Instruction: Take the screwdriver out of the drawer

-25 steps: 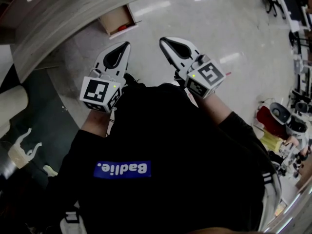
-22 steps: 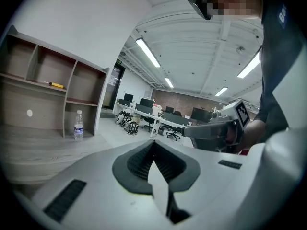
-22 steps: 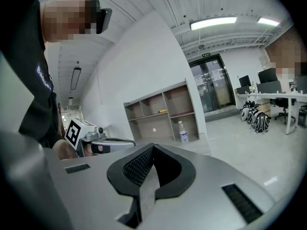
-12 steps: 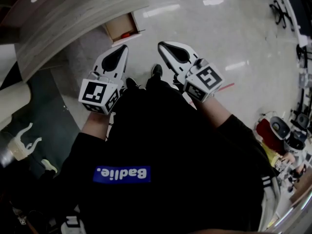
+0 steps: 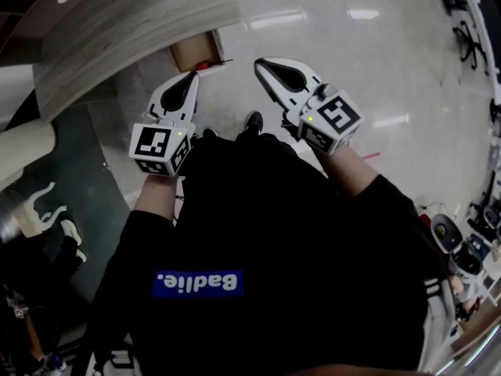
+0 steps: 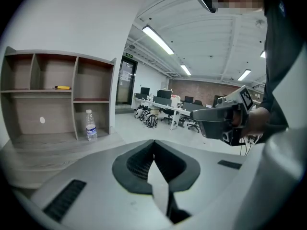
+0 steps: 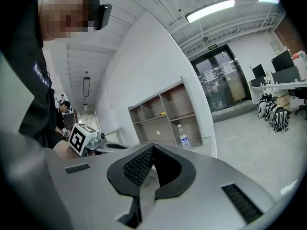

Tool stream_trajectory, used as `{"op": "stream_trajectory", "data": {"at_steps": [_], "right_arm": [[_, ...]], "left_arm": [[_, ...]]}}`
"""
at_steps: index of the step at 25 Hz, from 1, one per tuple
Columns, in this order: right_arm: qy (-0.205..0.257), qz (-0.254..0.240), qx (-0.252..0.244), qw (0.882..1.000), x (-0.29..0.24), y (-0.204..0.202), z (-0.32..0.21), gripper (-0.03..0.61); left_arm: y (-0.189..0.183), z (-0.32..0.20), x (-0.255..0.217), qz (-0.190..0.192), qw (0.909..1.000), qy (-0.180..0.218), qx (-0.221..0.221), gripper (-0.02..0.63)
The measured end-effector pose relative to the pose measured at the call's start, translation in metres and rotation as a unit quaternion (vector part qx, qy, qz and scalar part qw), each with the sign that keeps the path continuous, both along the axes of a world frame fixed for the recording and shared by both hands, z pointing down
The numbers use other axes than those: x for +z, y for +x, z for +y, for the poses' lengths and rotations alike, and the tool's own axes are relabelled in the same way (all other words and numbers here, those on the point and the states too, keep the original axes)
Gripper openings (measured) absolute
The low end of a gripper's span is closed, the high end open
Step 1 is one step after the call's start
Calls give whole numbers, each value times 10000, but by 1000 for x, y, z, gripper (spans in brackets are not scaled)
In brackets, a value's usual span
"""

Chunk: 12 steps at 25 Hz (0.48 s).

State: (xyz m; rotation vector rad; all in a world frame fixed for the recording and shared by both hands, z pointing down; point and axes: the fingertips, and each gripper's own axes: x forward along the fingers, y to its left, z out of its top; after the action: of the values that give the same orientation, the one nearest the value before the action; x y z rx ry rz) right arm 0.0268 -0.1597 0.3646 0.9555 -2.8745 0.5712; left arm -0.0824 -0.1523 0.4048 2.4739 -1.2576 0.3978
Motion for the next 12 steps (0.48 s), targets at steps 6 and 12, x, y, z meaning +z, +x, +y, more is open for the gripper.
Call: {"op": "stream_trajectory", "data": {"at_steps": [6, 12], "right_arm": [[-74, 107, -120, 9998, 10, -5, -12, 28], [-188, 289, 165, 9993, 18, -7, -17, 28]], "left_arm": [[-9, -15, 25, -186, 9997, -149, 30, 3], [-7, -24, 54, -453, 9972, -292, 527, 5]]}}
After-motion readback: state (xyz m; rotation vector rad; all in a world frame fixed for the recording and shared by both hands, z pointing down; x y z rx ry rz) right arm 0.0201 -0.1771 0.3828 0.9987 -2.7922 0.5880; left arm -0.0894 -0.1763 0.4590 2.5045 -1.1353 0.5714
